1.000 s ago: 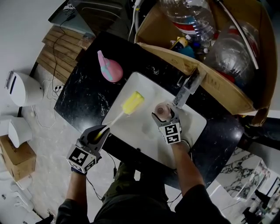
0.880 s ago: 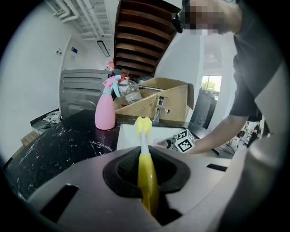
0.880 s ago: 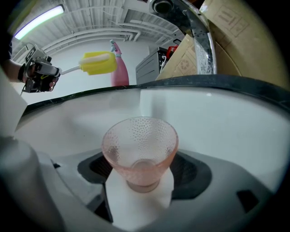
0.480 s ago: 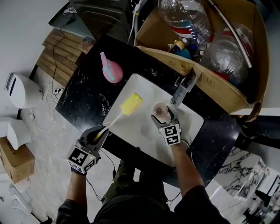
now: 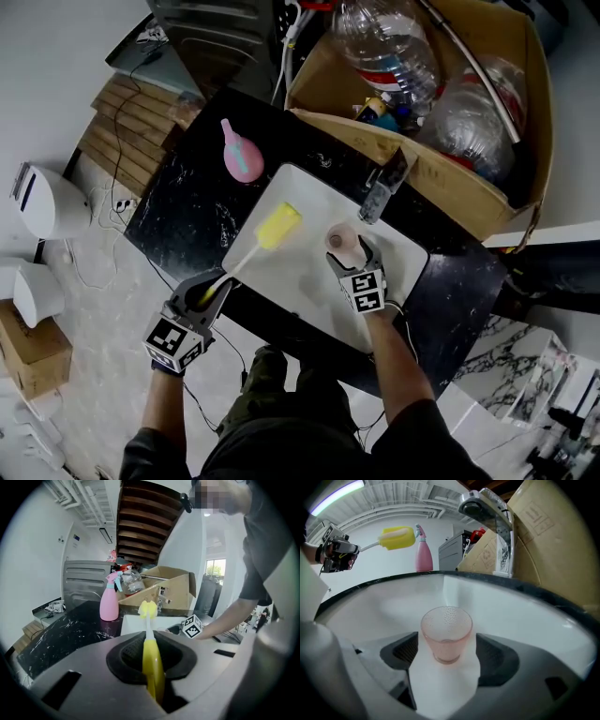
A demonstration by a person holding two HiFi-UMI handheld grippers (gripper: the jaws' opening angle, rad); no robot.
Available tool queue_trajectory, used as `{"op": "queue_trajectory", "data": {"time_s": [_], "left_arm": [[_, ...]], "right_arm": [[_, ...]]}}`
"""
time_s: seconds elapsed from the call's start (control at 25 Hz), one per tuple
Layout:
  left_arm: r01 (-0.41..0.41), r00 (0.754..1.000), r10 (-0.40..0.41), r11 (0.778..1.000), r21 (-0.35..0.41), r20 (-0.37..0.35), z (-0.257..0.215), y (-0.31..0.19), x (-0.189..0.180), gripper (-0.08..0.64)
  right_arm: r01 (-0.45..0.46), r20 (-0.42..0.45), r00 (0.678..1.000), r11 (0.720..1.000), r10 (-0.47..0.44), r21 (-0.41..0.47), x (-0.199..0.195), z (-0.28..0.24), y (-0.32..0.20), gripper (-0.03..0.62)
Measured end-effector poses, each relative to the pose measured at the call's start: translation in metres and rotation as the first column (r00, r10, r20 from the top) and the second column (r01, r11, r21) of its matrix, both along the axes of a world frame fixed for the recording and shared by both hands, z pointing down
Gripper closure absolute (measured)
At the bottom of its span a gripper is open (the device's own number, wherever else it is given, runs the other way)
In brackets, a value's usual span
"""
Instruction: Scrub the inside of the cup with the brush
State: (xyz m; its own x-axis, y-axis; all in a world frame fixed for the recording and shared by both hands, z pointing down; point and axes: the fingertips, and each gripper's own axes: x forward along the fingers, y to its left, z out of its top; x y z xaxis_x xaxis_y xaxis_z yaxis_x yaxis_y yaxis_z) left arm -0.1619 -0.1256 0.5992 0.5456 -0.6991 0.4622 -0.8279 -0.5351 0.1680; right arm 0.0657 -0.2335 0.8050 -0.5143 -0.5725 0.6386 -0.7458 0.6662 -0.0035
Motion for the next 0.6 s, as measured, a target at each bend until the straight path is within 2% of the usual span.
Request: {"op": "queue_trajectory", "data": {"time_s": [0.32,0.6], "left_arm": [[0.004,1.0,-0.004,0.999,0.051,-0.006,-0.031,0.006,-0.002,0.523],[-0.007,1.0,0.008,0.993,0.118,-0.002,-0.067,0.006,0.0,0.523]], "right_arm": [[-0.043,0.046,0.998,0.994,0.039,0.103,0.014,-0.075,0.001,0.221],[-0.065,0.087,0.995,0.965,0.044,0.256,0.027,-0.171,0.004,0.221]]}}
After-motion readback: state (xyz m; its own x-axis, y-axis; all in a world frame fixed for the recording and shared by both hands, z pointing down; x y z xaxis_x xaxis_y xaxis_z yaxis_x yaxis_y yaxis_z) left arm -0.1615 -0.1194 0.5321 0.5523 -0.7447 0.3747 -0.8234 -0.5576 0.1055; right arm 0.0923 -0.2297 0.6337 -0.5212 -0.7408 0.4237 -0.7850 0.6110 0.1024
